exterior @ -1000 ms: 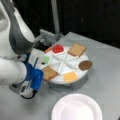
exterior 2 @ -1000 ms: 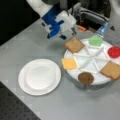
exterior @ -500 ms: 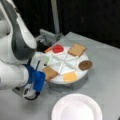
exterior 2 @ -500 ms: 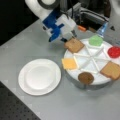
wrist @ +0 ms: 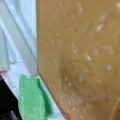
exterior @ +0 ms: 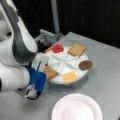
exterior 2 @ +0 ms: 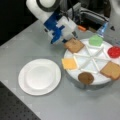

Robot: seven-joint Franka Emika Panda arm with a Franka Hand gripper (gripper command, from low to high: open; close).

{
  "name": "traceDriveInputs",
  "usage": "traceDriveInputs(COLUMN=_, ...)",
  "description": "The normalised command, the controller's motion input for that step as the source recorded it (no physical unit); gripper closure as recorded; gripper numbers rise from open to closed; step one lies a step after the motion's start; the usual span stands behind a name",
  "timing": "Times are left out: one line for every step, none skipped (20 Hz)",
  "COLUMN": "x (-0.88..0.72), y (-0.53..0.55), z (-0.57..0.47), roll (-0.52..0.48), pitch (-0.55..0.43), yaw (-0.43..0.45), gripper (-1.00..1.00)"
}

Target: Ingredient selection for cheeseburger or sandwich

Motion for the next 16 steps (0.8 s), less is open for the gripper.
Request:
traceDriveInputs(x=0.12, y=-0.11, z=-0.08, roll=0.364, pitch=-0.010, yaw=0.034, gripper=-1.00)
traceDriveInputs(x=0.13, y=-0.12, z=-0.09, roll=0.382, pitch=-0.017, yaw=0.038, gripper=-1.00)
traceDriveInputs(x=0.13, y=-0.12, z=-0.09, roll=0.379, pitch=-0.021, yaw=0.037, gripper=-1.00)
traceDriveInputs(x=0.14, y=-0.13, z=-0.09, roll=0.372, pitch=-0.029, yaw=0.037, gripper=-1.00)
traceDriveInputs(x=0.14, y=-0.13, z=-0.10, roll=0.362, pitch=-0.041, yaw=0.032, gripper=-1.00)
traceDriveInputs(x=0.15, y=-0.13, z=-0.10, roll=0.351, pitch=-0.043, yaw=0.030, gripper=-1.00)
traceDriveInputs(x=0.15, y=-0.14, z=-0.11, roll=0.349, pitch=-0.040, yaw=0.035, gripper=-1.00)
traceDriveInputs(x=0.16, y=-0.13, z=-0.11, roll=0.349, pitch=-0.044, yaw=0.036, gripper=-1.00)
traceDriveInputs(x=0.16, y=-0.12, z=-0.12, roll=0.341, pitch=-0.047, yaw=0.035, gripper=-1.00)
traceDriveInputs(x=0.17, y=-0.11, z=-0.12, roll=0.329, pitch=-0.055, yaw=0.031, gripper=-1.00)
traceDriveInputs(x=0.17, y=-0.11, z=-0.13, roll=0.321, pitch=-0.056, yaw=0.028, gripper=-1.00)
traceDriveInputs(x=0.17, y=-0.11, z=-0.13, roll=0.314, pitch=-0.052, yaw=0.026, gripper=-1.00)
traceDriveInputs(x=0.17, y=-0.11, z=-0.13, roll=0.309, pitch=-0.048, yaw=0.027, gripper=-1.00)
traceDriveInputs(x=0.17, y=-0.11, z=-0.14, roll=0.304, pitch=-0.042, yaw=0.027, gripper=-1.00)
traceDriveInputs(x=0.17, y=-0.13, z=-0.13, roll=0.207, pitch=-0.078, yaw=0.048, gripper=1.00)
traceDriveInputs(x=0.18, y=-0.15, z=-0.14, roll=0.194, pitch=-0.093, yaw=0.052, gripper=1.00)
